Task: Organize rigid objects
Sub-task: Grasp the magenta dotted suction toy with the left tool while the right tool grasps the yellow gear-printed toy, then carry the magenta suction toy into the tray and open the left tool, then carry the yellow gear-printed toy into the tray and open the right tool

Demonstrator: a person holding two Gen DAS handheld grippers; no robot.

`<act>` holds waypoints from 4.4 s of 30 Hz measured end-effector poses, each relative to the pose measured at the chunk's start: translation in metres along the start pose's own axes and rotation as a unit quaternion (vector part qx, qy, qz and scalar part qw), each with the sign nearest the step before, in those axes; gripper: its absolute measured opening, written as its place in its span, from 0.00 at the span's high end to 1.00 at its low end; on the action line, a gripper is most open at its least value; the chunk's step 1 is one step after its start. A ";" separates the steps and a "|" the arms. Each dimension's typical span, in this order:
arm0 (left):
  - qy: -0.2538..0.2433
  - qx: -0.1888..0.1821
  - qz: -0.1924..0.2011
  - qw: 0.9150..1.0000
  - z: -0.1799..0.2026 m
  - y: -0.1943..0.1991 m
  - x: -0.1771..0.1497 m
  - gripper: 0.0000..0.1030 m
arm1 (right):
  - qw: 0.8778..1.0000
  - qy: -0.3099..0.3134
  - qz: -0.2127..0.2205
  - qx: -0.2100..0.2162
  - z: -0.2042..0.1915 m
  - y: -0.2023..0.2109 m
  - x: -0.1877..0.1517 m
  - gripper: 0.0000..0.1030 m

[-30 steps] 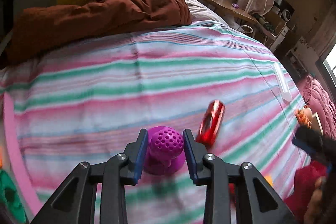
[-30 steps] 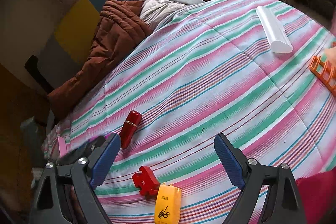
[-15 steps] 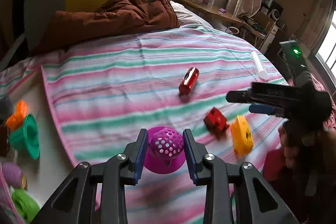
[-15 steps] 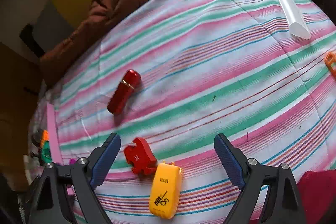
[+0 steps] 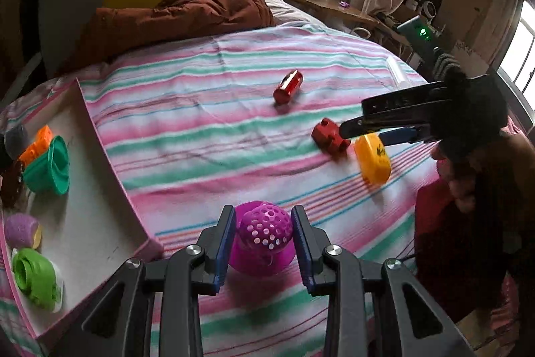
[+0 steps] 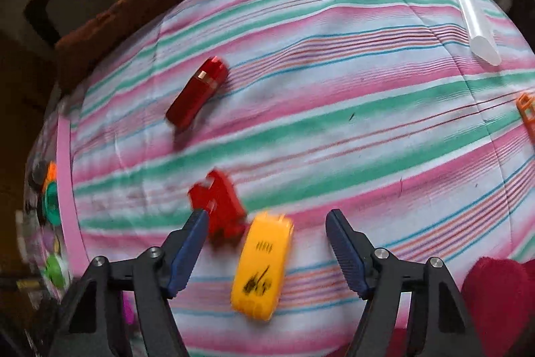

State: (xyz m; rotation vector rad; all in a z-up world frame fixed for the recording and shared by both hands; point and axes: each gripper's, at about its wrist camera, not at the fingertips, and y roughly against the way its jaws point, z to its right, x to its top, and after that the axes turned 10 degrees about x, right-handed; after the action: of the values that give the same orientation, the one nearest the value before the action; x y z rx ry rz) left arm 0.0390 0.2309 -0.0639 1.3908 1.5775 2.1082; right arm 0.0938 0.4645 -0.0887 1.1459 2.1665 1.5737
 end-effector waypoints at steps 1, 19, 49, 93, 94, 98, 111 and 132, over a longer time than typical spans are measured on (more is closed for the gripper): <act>0.002 0.000 -0.003 1.000 -0.001 -0.001 -0.002 0.67 | 1.000 0.008 -0.007 -0.007 -0.003 0.000 -0.004 0.28; 0.017 0.041 0.064 0.997 -0.018 0.052 0.005 0.67 | 0.992 0.071 -0.011 -0.100 -0.017 -0.008 -0.029 0.74; 0.122 0.186 0.074 0.972 -0.118 0.091 -0.007 0.67 | 0.973 0.170 0.004 -0.157 -0.046 -0.015 -0.051 0.74; 0.176 0.178 -0.013 0.968 -0.177 0.000 0.000 0.60 | 0.976 0.165 0.015 -0.142 -0.044 -0.020 -0.041 0.74; 0.176 0.177 -0.011 0.968 -0.177 0.001 0.000 0.59 | 0.976 0.164 0.015 -0.141 -0.044 -0.020 -0.041 0.74; 0.178 0.181 0.002 0.967 -0.173 0.011 0.003 0.58 | 0.976 0.165 0.014 -0.141 -0.044 -0.020 -0.041 0.74; 0.173 0.221 0.062 0.958 -0.158 0.073 -0.003 0.58 | 0.975 0.170 0.017 -0.142 -0.051 -0.020 -0.046 0.74; 0.180 0.240 0.075 0.951 -0.159 0.105 -0.034 0.58 | 0.972 0.220 0.018 -0.084 -0.095 -0.027 -0.082 0.74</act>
State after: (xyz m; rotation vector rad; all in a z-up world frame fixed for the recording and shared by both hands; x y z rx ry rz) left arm -0.0210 0.0594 0.0016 1.3355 2.3228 2.2631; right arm 0.0807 0.3368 -0.0953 0.8492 2.2122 2.1477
